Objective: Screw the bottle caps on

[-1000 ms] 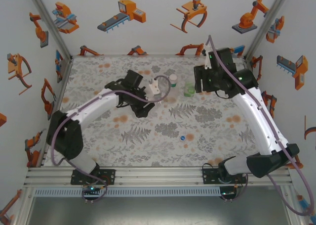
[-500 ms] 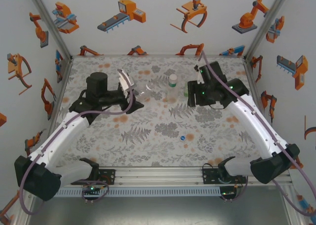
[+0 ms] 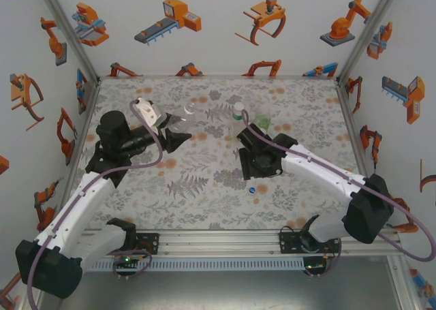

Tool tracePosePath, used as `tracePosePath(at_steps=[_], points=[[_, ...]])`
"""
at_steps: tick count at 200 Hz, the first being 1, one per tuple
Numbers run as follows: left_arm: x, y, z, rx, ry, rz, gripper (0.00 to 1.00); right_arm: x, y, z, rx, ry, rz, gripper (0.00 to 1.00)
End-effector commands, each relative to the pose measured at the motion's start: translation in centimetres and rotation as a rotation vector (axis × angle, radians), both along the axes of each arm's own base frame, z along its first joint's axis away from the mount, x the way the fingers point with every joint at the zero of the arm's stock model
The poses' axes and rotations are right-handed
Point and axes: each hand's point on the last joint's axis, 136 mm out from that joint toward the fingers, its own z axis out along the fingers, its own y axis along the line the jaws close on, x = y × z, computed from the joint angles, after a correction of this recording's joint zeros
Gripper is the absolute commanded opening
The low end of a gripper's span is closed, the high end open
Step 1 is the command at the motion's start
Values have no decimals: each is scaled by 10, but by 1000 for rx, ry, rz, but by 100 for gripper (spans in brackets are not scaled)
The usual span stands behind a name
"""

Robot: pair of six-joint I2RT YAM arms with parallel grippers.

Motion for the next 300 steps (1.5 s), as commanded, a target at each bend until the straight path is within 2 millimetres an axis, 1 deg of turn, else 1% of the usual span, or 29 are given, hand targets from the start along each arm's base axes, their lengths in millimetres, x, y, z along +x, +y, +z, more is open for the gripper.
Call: tracePosePath(at_steps=[1, 22, 36, 63, 92, 128, 182, 245, 300], points=[[-6, 4, 13, -35, -37, 4, 5, 10, 11, -14, 55, -48, -94, 55], [-7, 5, 11, -30, -34, 5, 5, 6, 12, -33, 61, -14, -114, 54], [-8, 4, 12, -27, -35, 2, 5, 4, 13, -41, 61, 4, -115, 54], [-6, 3, 9, -22, -21, 2, 7, 0, 3, -59, 18, 22, -133, 54], [-4, 3, 7, -18, -12, 2, 7, -6, -3, -74, 2, 45, -153, 48], [-4, 2, 7, -15, -8, -1, 8, -11, -10, -87, -8, 63, -179, 46], [-3, 2, 7, -13, -3, -2, 8, -10, -11, -95, -13, 54, -184, 44], [-4, 2, 6, -7, -2, -2, 10, -6, -16, -97, -44, 33, -190, 43], [-3, 2, 4, 2, 1, -2, 10, -11, -15, -102, -42, 62, -182, 40]])
